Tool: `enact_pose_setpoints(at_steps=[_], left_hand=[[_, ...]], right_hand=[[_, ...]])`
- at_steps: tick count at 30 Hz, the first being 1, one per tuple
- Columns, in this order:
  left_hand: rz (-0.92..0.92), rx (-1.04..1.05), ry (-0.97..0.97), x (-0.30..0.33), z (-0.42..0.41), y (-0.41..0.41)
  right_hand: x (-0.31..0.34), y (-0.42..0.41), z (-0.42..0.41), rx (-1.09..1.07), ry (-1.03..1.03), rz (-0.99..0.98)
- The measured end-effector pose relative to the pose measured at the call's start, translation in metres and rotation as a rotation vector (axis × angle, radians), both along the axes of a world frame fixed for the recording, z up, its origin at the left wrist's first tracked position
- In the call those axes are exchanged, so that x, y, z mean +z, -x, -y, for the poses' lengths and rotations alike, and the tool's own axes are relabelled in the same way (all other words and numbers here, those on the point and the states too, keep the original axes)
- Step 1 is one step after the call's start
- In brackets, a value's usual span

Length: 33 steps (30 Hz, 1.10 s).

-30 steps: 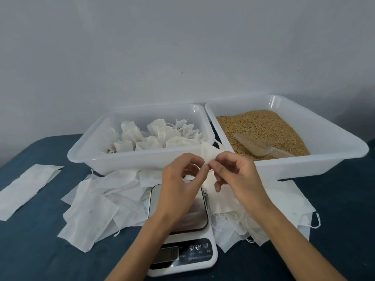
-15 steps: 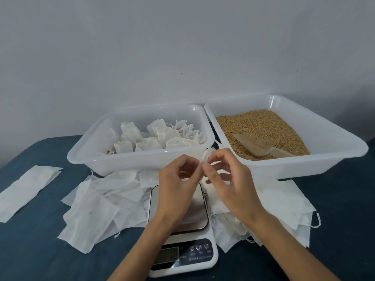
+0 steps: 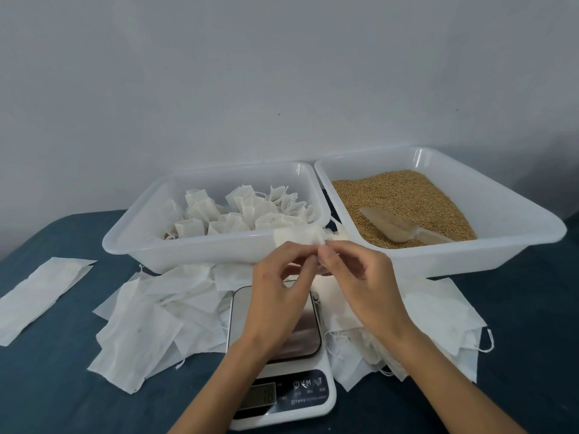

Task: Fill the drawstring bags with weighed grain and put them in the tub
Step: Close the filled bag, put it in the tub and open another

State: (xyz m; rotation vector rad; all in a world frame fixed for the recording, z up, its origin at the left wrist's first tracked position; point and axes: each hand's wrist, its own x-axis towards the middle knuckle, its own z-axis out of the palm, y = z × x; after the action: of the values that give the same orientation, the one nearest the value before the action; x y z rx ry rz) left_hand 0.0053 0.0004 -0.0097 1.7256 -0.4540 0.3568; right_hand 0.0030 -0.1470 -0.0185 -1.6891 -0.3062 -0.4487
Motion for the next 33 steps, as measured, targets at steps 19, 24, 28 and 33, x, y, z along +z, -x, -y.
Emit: enact_pose_setpoints(at_steps=[19,24,28,33], left_hand=[[-0.015,0.137,0.180,0.005,-0.013,-0.010],[-0.061,0.111,0.213,0.006,-0.013,-0.009],[-0.120,0.093,0.316,0.005,-0.015,-0.013],[-0.150,0.062,0.321,0.004,-0.014,-0.012]], right_hand=[[0.001,0.001,0.002,-0.213,0.169,0.268],[-0.001,0.001,0.003,-0.116,0.085,0.129],[0.006,0.003,0.010,-0.065,-0.115,0.087],[0.004,0.003,0.005,0.053,-0.055,0.009]])
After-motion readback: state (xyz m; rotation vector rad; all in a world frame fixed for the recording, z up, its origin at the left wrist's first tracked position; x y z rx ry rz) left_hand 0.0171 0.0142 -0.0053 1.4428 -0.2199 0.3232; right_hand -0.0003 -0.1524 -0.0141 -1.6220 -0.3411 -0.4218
